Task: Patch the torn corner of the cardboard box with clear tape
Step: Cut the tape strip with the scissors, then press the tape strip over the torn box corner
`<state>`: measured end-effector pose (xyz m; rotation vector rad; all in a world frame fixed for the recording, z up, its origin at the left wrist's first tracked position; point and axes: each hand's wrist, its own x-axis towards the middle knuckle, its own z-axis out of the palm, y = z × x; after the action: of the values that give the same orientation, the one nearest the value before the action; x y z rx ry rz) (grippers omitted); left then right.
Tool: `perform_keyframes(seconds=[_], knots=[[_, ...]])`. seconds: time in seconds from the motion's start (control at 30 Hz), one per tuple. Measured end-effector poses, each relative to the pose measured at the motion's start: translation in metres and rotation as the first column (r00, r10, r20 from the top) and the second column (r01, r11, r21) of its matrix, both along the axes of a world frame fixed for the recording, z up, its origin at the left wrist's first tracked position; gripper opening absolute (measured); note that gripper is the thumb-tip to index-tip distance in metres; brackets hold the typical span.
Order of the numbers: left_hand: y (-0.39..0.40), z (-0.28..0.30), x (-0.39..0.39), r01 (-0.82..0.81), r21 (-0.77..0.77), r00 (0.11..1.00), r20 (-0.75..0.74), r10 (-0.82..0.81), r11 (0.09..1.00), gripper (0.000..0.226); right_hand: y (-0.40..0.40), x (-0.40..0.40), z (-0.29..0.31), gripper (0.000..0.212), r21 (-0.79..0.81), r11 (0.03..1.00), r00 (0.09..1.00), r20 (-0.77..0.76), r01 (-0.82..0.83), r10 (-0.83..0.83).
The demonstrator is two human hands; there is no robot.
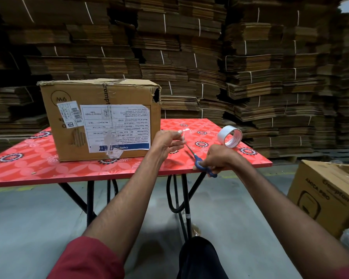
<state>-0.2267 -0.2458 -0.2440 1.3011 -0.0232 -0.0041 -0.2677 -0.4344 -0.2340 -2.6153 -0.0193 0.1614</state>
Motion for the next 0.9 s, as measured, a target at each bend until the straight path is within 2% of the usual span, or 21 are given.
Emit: perform_keyframes(seconds=[0.07, 0.17, 0.27, 0.4, 0.47, 0.57, 0.67, 0.7, 0.77, 0.83, 0.9], knots=[[0.003, 0.002, -0.002, -0.009, 0.004, 1.0, 0.007, 0.009, 1.0, 0.005, 0.008, 0.001, 0.007, 0.034, -0.171, 0.985, 0.997, 0.072, -0.004, 0.017], [0.005, 0.003, -0.006, -0.016, 0.01, 1.0, 0.015, 0.015, 1.0, 0.005, 0.018, 0.004, 0.015, 0.029, -0.293, 0.956, 0.997, 0.062, -0.034, 0.054], [0.01, 0.002, -0.007, -0.017, 0.017, 1.0, 0.021, 0.017, 1.0, 0.009, 0.022, 0.006, 0.021, 0.031, -0.462, 0.887, 0.986, 0.141, -0.014, 0.089], [0.014, -0.001, -0.007, -0.016, 0.02, 1.0, 0.018, 0.015, 1.0, 0.022, 0.017, 0.011, 0.022, 0.023, -0.48, 0.876, 0.994, 0.065, -0.044, 0.086], [0.014, -0.002, -0.008, -0.014, 0.026, 1.0, 0.019, 0.014, 1.0, 0.017, 0.015, 0.01, 0.021, 0.021, -0.462, 0.882, 0.994, 0.005, -0.093, 0.108], [0.012, -0.001, -0.01, -0.024, 0.032, 1.0, 0.02, 0.024, 0.999, 0.01, 0.013, 0.009, 0.018, 0.021, -0.443, 0.891, 0.992, 0.021, -0.104, 0.126], [0.011, 0.001, -0.011, -0.038, 0.059, 0.998, 0.047, 0.035, 0.998, 0.014, 0.01, 0.011, 0.018, 0.017, -0.35, 0.936, 0.99, 0.113, -0.036, 0.081], [0.012, 0.002, -0.011, -0.044, 0.07, 0.997, 0.062, 0.039, 0.997, 0.016, 0.01, 0.013, 0.017, 0.019, -0.271, 0.963, 0.984, 0.172, -0.006, 0.055], [0.013, 0.005, -0.011, -0.069, 0.098, 0.994, 0.093, 0.06, 0.993, 0.017, 0.01, 0.015, 0.018, 0.029, 0.014, 1.0, 0.955, 0.297, -0.004, 0.0], [0.014, 0.008, -0.011, -0.112, 0.128, 0.987, 0.126, 0.095, 0.985, 0.011, 0.014, 0.01, 0.021, 0.038, 0.327, 0.941, 0.922, 0.385, -0.084, -0.051], [0.016, 0.011, -0.011, -0.156, 0.157, 0.977, 0.169, 0.129, 0.975, 0.008, 0.023, 0.004, 0.025, 0.046, 0.483, 0.859, 0.905, 0.422, -0.171, -0.056]])
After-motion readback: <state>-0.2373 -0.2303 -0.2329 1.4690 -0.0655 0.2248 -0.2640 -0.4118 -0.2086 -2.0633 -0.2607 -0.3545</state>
